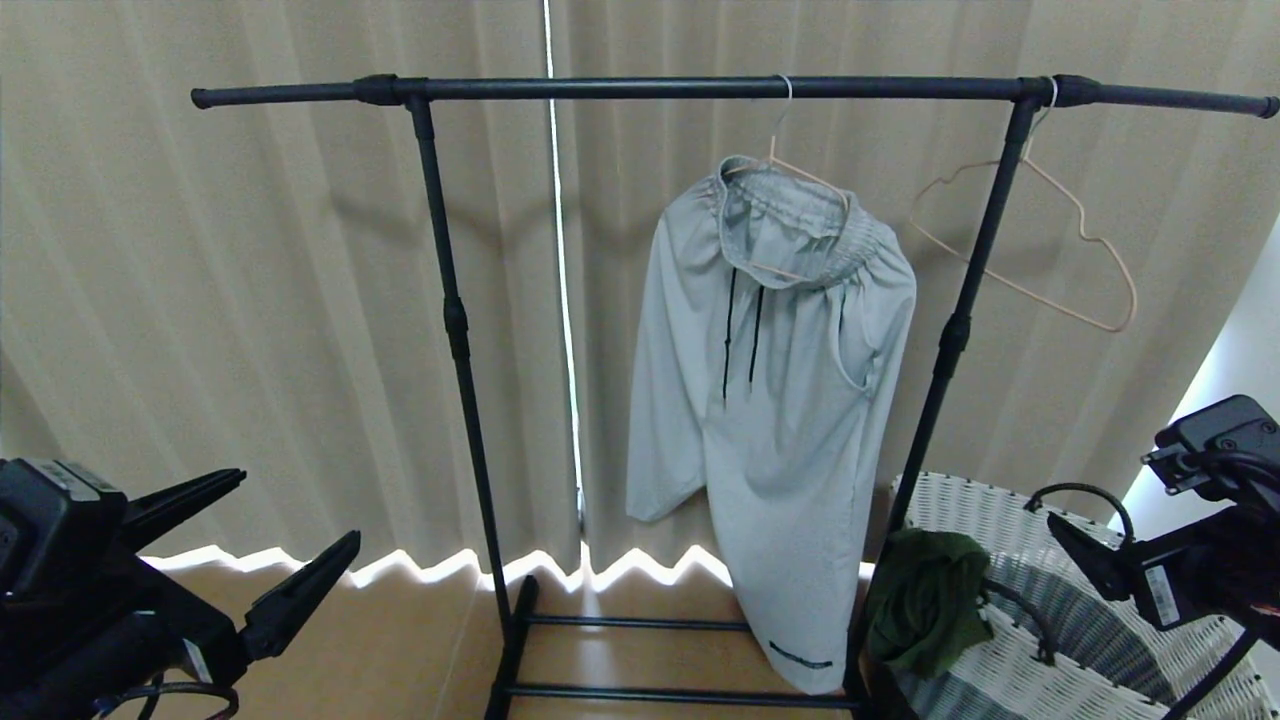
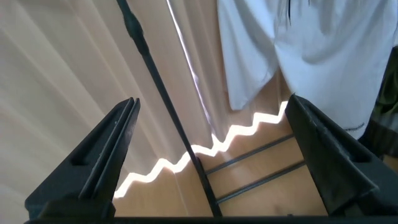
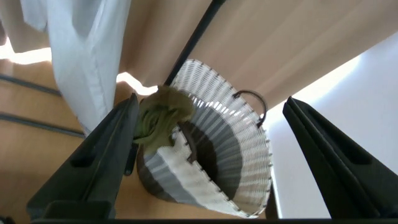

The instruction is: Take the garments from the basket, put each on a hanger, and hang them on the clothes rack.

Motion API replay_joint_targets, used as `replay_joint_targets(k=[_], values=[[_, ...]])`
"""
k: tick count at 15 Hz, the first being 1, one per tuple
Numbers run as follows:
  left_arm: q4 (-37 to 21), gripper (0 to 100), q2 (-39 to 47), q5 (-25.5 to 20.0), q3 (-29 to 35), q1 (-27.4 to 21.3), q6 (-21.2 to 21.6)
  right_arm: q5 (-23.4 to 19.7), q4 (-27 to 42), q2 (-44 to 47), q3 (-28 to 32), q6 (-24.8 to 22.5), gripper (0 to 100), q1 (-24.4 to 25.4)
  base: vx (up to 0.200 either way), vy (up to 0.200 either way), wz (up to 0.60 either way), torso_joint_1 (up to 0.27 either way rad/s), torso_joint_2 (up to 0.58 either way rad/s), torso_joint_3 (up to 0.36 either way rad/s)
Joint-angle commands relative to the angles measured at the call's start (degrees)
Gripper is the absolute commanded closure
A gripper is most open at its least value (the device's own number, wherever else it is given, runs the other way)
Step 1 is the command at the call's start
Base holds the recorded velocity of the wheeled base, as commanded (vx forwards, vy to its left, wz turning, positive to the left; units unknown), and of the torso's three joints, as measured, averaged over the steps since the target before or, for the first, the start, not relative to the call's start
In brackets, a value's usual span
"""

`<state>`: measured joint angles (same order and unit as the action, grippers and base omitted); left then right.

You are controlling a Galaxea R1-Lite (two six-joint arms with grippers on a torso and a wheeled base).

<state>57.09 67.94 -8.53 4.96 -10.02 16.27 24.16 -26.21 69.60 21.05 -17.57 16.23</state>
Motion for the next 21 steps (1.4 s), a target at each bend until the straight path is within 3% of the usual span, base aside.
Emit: replay_joint_targets(k=[1, 8, 21], values=[[-0.05, 0, 0.00, -0.08, -0.39, 0.00, 0.16, 0.01, 0.02, 0.36, 0.30, -0.10, 0, 0.03, 0.000, 0.000, 0.00, -0.198, 0.47, 0.256], [0.04, 0, -0.35, 0.01, -0.92, 0.00, 1.39, 0.01, 0.02, 0.72, -1.10, -0.10, 0, 0.03, 0.000, 0.000, 0.00, -0.159, 0.40, 0.235], [0.13, 0, -0.35, -0.26, -0.74, -0.44, 2.53, 0.01, 0.63, 0.98, -1.01, -2.56, 0, 0.30, 0.000, 0.000, 0.00, -0.004, 0.01, 0.006]])
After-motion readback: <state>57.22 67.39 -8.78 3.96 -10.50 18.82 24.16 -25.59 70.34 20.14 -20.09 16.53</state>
